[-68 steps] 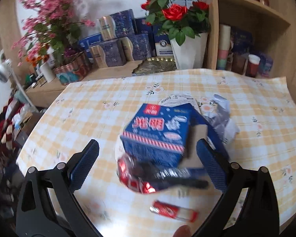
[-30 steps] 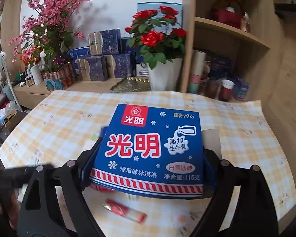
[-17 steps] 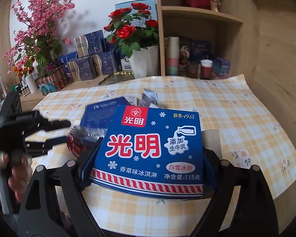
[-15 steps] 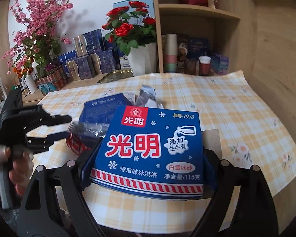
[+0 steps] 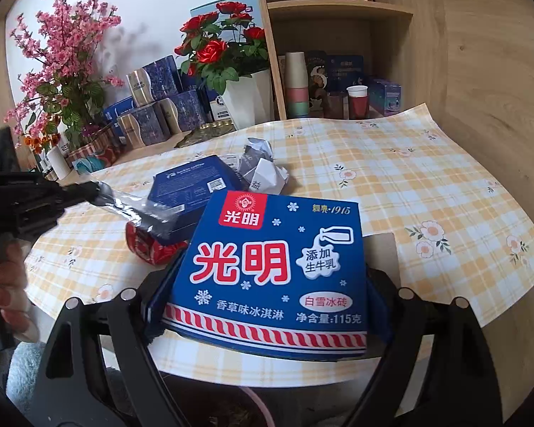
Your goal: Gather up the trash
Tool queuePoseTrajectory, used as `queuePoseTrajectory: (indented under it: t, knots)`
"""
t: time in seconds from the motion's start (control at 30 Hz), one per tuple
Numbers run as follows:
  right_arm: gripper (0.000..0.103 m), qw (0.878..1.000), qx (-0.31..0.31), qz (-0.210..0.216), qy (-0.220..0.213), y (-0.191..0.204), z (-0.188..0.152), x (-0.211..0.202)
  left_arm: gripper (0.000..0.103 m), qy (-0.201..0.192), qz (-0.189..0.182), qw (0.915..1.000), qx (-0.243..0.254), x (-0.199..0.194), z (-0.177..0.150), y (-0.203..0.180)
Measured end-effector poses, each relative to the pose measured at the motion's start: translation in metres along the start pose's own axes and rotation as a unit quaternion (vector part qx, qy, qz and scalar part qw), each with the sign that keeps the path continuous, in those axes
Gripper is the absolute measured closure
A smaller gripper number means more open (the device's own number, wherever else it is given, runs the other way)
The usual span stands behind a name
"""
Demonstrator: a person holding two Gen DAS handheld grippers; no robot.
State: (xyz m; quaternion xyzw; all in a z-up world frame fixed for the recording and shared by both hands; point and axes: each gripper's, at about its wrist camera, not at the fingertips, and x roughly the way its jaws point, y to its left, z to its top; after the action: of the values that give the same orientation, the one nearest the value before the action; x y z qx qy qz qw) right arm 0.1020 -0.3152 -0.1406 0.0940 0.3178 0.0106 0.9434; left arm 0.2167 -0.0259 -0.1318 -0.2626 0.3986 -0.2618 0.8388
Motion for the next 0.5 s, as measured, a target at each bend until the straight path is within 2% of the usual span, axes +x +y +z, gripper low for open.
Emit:
queuePoseTrajectory:
  t: [0.2,0.33,0.5]
  knots:
    - [0.018,1.0,-0.01,0.012,0.001,0.017,-0.014,-0.018,0.101,0.023,0.024,0.9976,0.061,-0.04,-0.023,-0.011]
    - [0.018,1.0,-0.018,0.019,0.009,0.029,-0.03,-0.031,0.101,0.047,0.033,0.9944,0.089,-0.058,-0.056,-0.008]
    - [0.018,0.999,-0.029,0.02,0.017,0.036,-0.048,-0.044,0.101,0.095,0.046,0.99,0.093,-0.056,-0.106,0.007]
